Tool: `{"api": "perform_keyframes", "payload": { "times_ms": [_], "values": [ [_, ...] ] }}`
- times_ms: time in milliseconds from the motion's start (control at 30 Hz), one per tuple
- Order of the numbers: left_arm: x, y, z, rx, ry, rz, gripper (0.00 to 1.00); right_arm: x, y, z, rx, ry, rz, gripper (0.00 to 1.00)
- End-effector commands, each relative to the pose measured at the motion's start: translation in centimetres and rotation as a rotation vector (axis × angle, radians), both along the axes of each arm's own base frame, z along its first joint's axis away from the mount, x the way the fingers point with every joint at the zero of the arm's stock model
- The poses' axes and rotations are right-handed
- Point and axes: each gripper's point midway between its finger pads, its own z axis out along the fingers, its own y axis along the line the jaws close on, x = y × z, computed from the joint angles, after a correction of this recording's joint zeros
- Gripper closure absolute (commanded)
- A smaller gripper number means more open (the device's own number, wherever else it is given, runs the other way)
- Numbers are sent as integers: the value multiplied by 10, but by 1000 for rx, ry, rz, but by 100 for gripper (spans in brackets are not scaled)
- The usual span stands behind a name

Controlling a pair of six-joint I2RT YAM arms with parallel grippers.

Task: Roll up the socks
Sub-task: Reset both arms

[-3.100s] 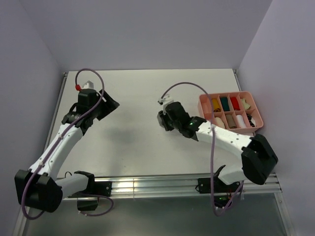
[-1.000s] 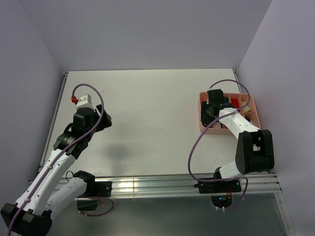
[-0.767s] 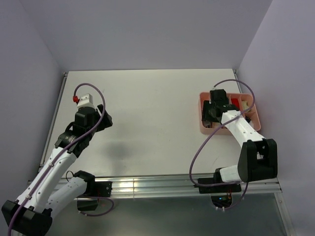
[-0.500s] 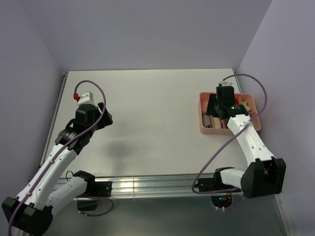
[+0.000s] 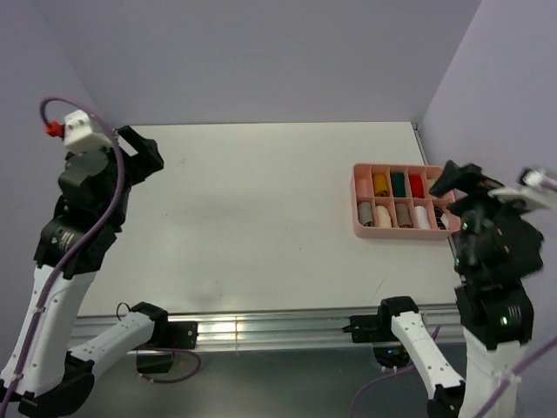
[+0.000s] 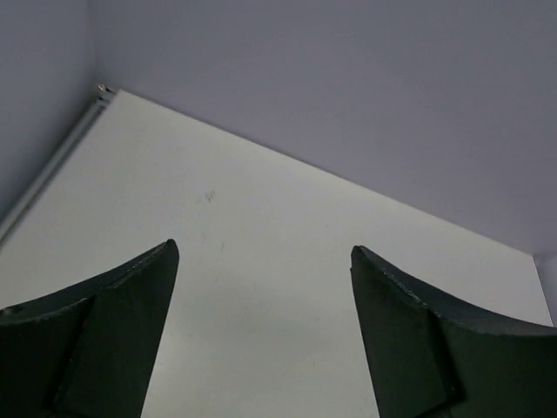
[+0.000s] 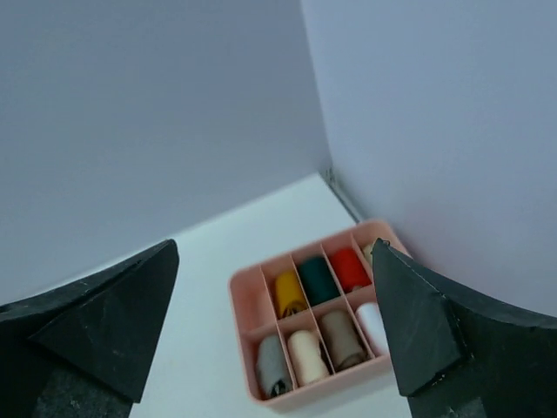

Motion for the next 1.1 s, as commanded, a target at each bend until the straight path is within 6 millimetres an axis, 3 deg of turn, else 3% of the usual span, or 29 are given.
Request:
{"api": "perform_keyframes", "payload": {
  "times_ms": [0, 100, 267, 400, 600, 833, 1067],
  "values": [
    [-28, 43, 41, 70, -90, 160, 14, -53, -25, 33, -50, -135, -118, 0],
    [-48, 62, 67, 79, -183, 220, 5, -89, -33, 54, -88, -239, -149, 0],
    [-76, 84, 100, 74, -337, 286, 1, -133, -43, 69, -128, -351, -199, 0],
    [-102, 105, 107, 101, -412, 354, 0, -158, -51, 72, -148, -404, -245, 0],
    [-110, 119, 97, 100, -415, 439, 1, -158, -51, 67, -188, -375, -241, 0],
    [-95, 110, 94, 60, -398, 418, 0, -139, -47, 60, -213, -328, -221, 0],
    [-85, 103, 97, 22, -427, 404, 1, -139, -46, 67, -225, -359, -216, 0]
  ]
}}
